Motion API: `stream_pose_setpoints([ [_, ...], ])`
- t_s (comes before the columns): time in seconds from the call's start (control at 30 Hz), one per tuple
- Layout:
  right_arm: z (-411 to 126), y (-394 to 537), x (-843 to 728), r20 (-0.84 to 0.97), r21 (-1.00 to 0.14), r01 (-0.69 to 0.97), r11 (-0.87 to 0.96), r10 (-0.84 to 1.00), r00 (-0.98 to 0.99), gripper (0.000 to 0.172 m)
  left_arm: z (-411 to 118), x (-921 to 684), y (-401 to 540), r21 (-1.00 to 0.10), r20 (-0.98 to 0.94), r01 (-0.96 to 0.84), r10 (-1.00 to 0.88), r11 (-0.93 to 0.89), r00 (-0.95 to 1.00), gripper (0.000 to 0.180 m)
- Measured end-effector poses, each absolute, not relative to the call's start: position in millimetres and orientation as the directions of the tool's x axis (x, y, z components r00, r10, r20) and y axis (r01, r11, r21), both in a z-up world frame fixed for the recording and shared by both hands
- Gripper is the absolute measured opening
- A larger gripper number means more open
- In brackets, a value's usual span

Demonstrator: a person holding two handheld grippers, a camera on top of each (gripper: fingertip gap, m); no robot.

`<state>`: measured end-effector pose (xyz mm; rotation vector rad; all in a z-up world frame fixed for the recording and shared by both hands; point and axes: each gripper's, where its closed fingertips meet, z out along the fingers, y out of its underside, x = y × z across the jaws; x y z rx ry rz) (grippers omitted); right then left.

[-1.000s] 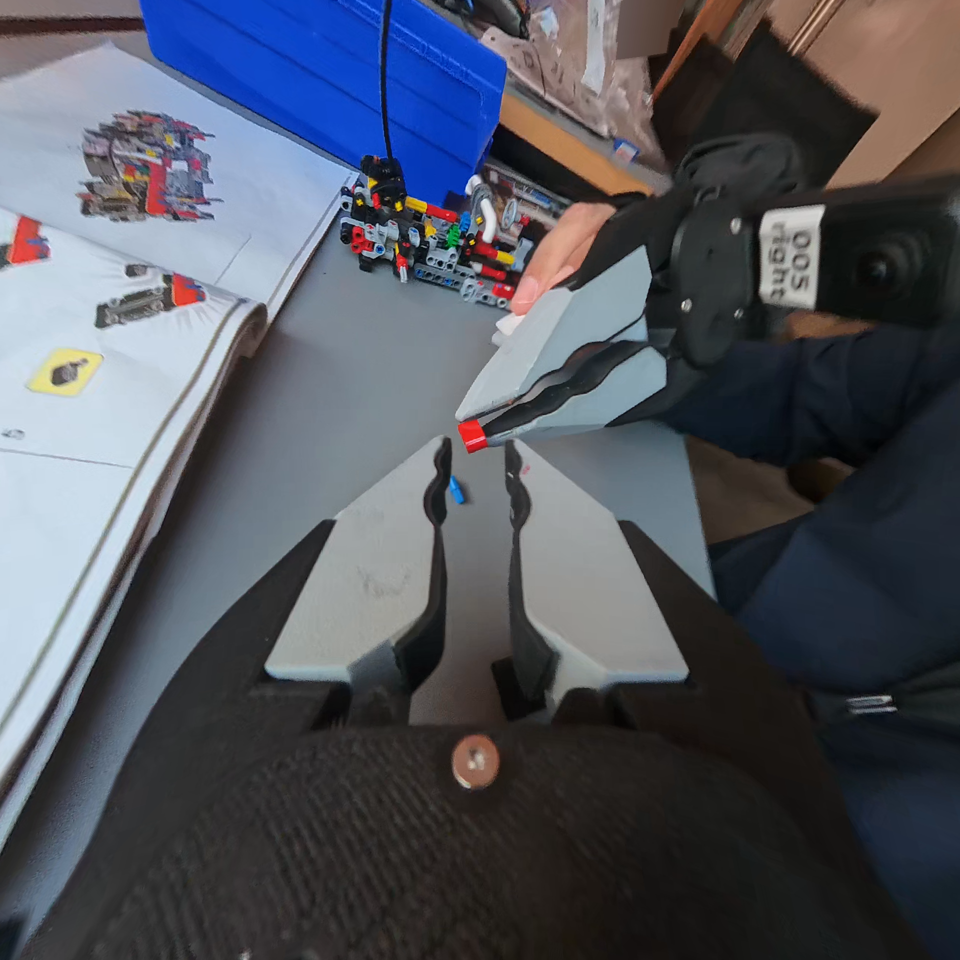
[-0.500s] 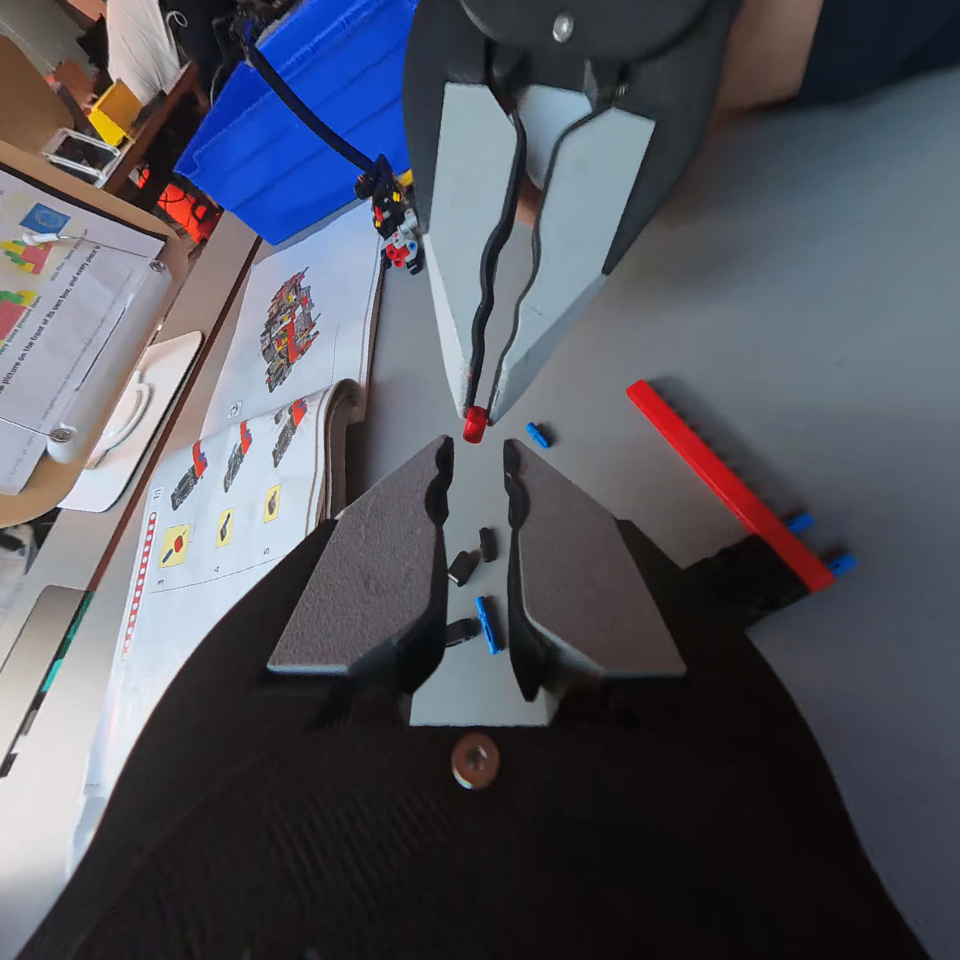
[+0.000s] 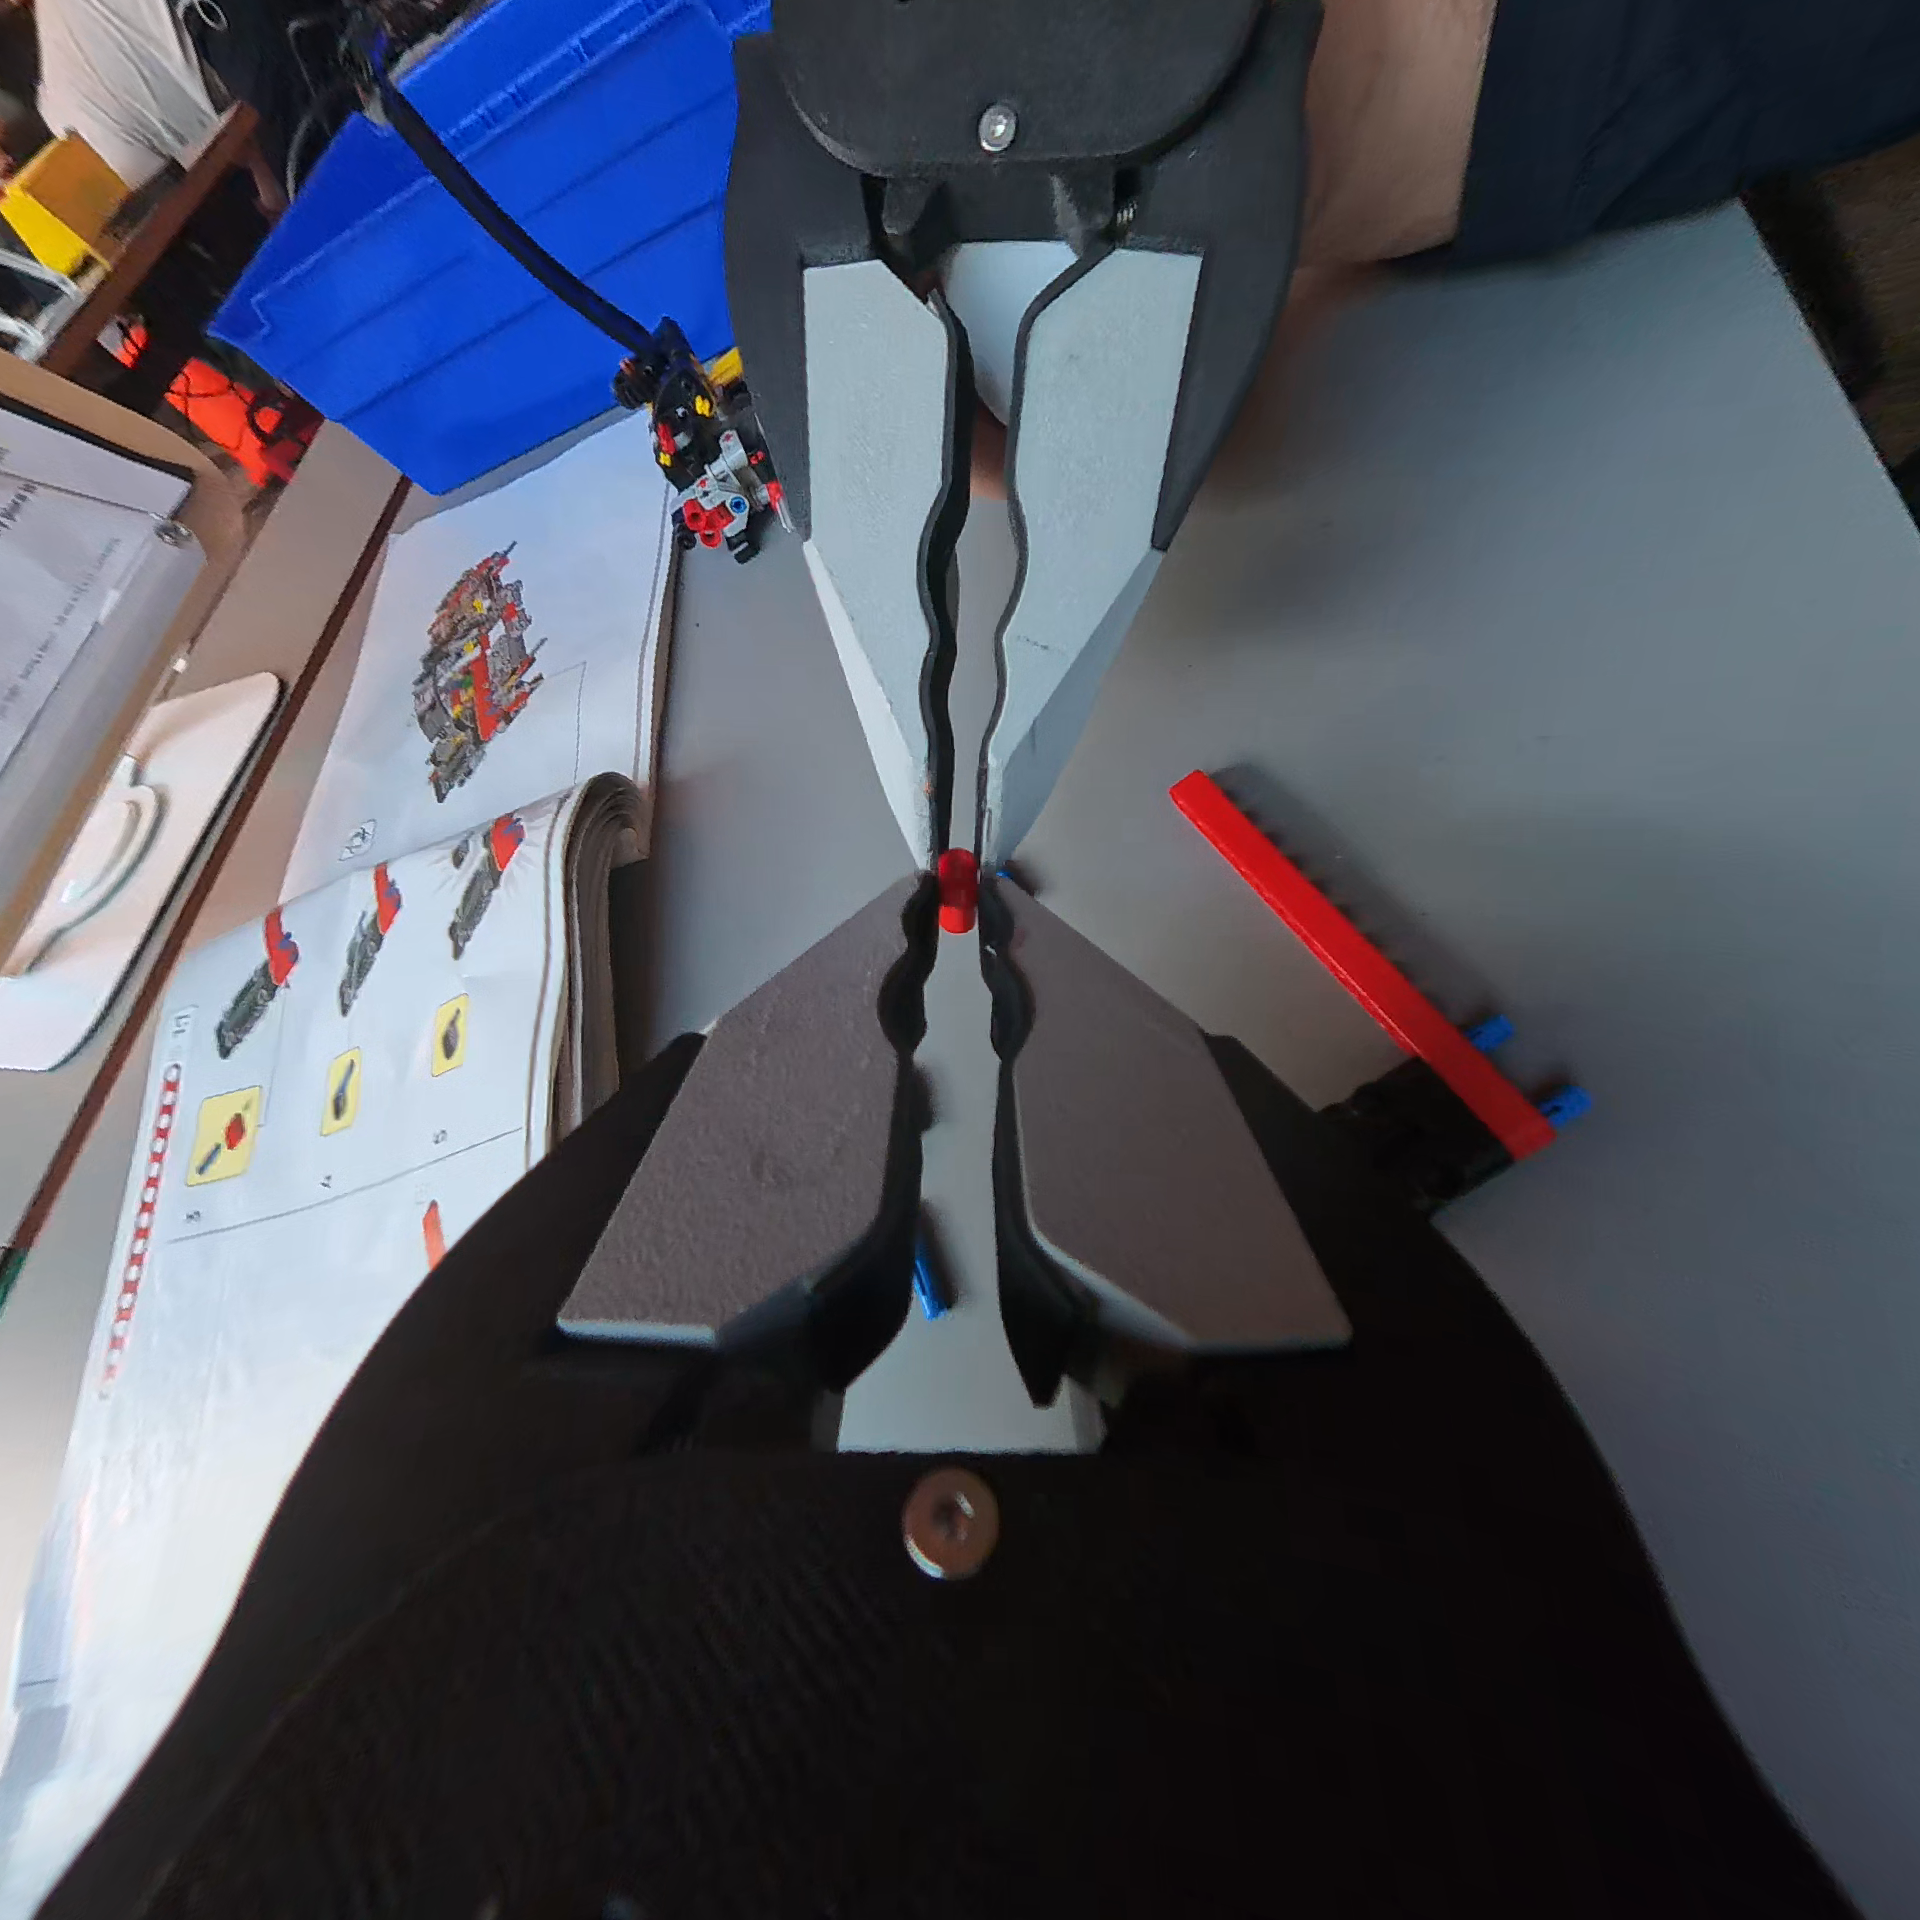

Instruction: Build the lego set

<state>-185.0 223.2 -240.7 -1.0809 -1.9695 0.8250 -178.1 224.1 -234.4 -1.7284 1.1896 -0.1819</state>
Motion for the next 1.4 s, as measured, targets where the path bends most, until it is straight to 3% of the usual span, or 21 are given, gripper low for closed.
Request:
stream_pose_setpoints([
  [0.37, -260.1, 237.5, -168.8, 0.231, -0.733, 0.533, 0.423, 0.891, -0.39, 0.009, -267.8, -185.3, 222.7, -0.71, -0.253, -0.671, -0.814, -0.211, 0.523, 0.005],
  [0.7, -275.4, 239.6, -165.8, 0.192, -0.692, 0.593, 0.412, 0.896, -0.4, 0.011, -278.1, -189.0, 221.1, -0.673, -0.222, -0.688, -0.814, -0.27, 0.537, 0.006],
  [1.4, -280.7, 240.0, -168.8, 0.08, -0.7, 0.622, 0.35, 0.905, -0.418, 0.012, -266.2, -182.8, 218.6, -0.721, -0.167, -0.635, -0.82, -0.278, 0.548, 0.012],
])
